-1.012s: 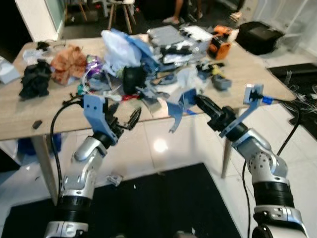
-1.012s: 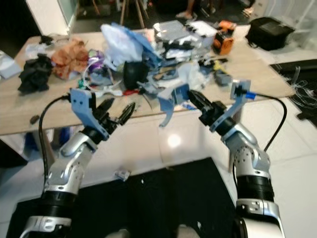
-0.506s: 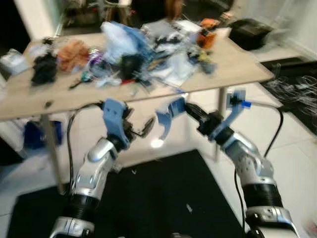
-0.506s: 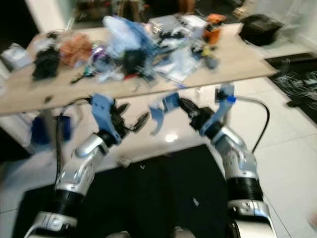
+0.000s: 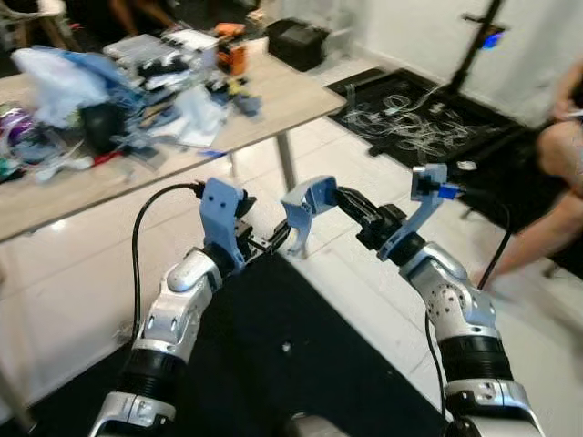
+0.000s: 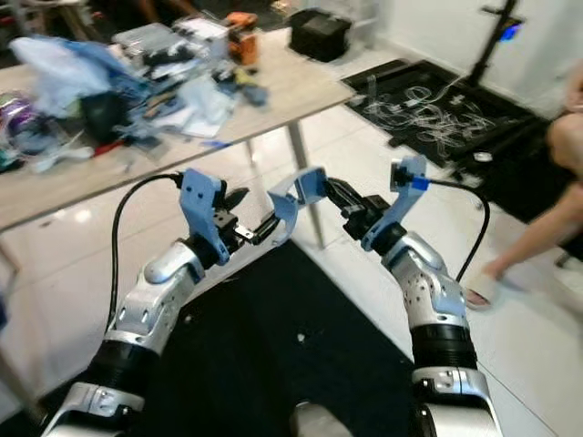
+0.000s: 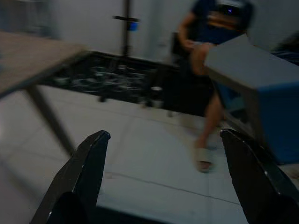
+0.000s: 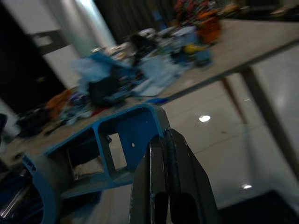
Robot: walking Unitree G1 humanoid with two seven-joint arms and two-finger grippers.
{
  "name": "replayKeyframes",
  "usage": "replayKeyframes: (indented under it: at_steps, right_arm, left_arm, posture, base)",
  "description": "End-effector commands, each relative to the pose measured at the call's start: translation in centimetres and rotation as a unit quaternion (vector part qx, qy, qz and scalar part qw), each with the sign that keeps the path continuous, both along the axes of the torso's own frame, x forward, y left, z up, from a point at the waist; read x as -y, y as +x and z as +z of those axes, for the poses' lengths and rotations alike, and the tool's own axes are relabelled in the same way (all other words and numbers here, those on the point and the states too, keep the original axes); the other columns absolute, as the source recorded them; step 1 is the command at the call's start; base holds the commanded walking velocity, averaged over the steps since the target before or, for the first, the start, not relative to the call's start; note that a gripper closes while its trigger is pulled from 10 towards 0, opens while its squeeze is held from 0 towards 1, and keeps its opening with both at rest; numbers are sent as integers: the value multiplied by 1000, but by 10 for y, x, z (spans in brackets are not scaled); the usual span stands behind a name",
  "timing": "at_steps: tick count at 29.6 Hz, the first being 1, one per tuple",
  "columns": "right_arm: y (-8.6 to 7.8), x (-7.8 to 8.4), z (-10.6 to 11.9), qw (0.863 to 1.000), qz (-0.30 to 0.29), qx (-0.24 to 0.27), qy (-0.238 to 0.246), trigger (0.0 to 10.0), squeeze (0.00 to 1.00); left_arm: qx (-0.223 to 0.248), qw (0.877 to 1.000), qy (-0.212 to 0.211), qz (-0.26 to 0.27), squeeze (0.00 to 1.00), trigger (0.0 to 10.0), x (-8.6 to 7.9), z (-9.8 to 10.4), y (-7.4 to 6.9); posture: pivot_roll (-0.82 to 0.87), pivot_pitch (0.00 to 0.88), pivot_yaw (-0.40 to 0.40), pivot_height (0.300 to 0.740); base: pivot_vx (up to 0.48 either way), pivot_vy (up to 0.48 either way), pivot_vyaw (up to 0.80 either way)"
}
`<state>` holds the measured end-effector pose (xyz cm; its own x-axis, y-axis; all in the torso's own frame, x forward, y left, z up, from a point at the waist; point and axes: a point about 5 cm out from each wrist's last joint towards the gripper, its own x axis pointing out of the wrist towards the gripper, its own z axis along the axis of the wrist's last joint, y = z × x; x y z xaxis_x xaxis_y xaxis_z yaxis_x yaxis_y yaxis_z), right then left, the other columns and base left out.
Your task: Picking trash to rubbish bin
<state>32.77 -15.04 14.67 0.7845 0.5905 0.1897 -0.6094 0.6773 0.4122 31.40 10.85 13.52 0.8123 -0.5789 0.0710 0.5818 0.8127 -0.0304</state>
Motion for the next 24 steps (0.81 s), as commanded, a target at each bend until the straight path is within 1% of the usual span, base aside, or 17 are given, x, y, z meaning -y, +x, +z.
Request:
replayKeyframes:
  at_steps: [1, 24]
  right_arm:
    - [1, -2, -1, 1000, 1, -1, -8, 10000, 0]
    - [1, -4, -3, 1000, 6, 0, -17, 10000, 0]
  left_arm:
    - [-7, 1000, 7, -5, 0, 10000, 1, -4, 0]
    - [-9, 1000, 6, -12, 0, 10000, 2, -5, 1]
  posture:
    - [-64, 0, -32, 740]
    - [-63, 0, -33, 740]
  base:
    - [0, 0, -800]
    - [0, 0, -800]
